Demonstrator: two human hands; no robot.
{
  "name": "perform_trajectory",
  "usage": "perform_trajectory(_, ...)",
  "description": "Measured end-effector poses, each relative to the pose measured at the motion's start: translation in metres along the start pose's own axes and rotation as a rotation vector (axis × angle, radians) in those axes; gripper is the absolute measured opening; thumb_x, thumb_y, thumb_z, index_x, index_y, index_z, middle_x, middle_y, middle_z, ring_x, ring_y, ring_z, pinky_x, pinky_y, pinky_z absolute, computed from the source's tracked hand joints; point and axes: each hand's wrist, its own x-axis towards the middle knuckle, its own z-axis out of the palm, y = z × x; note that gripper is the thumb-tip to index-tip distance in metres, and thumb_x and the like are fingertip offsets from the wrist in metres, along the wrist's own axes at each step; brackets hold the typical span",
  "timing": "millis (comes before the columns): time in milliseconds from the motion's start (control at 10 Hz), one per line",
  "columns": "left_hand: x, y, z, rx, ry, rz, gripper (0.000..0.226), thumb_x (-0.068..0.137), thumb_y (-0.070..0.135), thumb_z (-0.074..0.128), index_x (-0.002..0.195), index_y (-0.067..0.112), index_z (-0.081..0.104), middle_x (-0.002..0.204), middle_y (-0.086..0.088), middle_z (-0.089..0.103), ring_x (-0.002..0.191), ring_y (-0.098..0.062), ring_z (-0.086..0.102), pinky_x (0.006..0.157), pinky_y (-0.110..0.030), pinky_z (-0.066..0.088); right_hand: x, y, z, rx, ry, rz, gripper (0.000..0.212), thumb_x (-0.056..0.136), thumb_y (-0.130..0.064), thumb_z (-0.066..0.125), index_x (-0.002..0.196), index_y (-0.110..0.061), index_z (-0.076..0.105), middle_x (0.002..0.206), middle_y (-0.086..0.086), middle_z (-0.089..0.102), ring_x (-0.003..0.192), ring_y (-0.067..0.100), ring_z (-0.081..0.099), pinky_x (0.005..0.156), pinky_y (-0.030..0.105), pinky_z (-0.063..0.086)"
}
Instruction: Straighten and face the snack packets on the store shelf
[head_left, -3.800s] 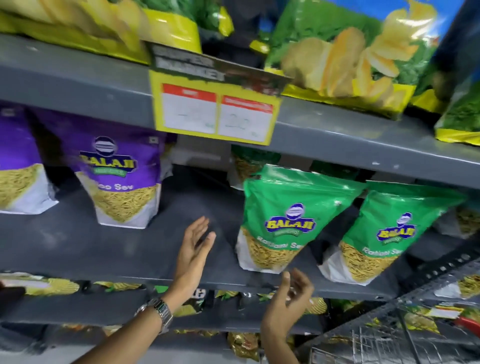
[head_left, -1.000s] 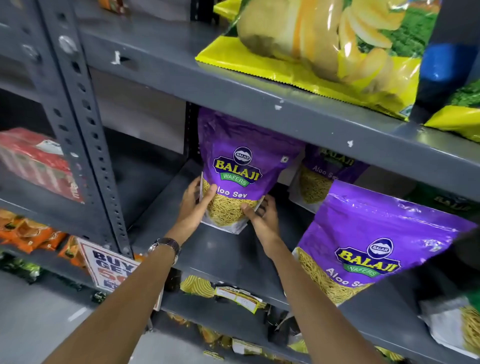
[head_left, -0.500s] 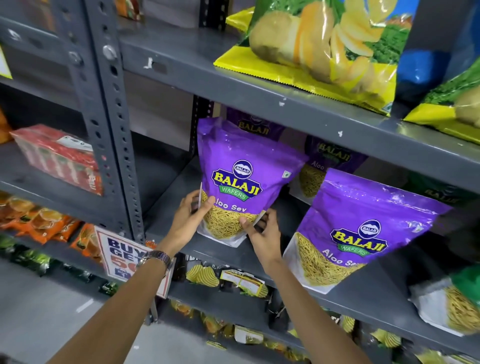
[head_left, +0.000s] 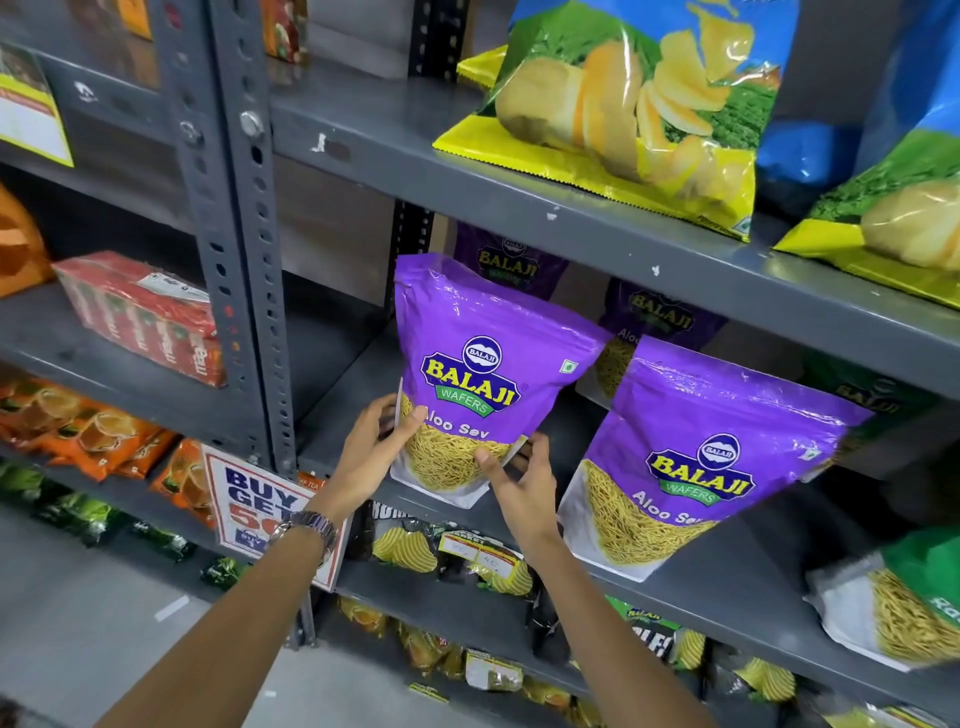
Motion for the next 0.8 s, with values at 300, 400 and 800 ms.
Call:
perform_trajectory(300,-0.002,0.003,0.001,0.0,0.024,-0.006,0.104,0.035,0.091,0.057,0.117,0.027,0.046,0.119,0.001,0.054,0.11,-0.014,0.056,0.082,-0.025,0.049,-0.004,-0.005,-0.001,0.029,-0.003,0.027,0.043,0.078,-0.018,0.072,0.109,-0.02,0.043,0.102,-0.002,0.064,0.089,-0.004,0.061,0.061,0.005,0.049)
perform_trajectory(400,-0.001,0.002,0.001,0.0,0.026,-0.009,0.105,0.034,0.091,0.057,0.116,0.027,0.046,0.12,-0.001,0.054,0.11,-0.015,0.057,0.082,-0.025,0.049,-0.004,-0.006,-0.001,0.047,-0.019,0.04,0.043,0.079,-0.017,0.071,0.11,-0.02,0.042,0.101,-0.005,0.063,0.089,-0.004,0.06,0.061,0.004,0.049)
perform_trajectory(800,-0.016,0.004,0.007,-0.014,0.152,0.081,0.108,0.05,0.085,0.057,0.136,0.024,0.037,0.139,0.001,0.046,0.126,-0.013,0.046,0.096,-0.024,0.046,-0.019,-0.007,0.001,0.169,0.036,0.046,0.053,0.077,-0.017,0.073,0.121,-0.019,0.043,0.12,0.001,0.06,0.108,0.003,0.056,0.082,0.019,0.054)
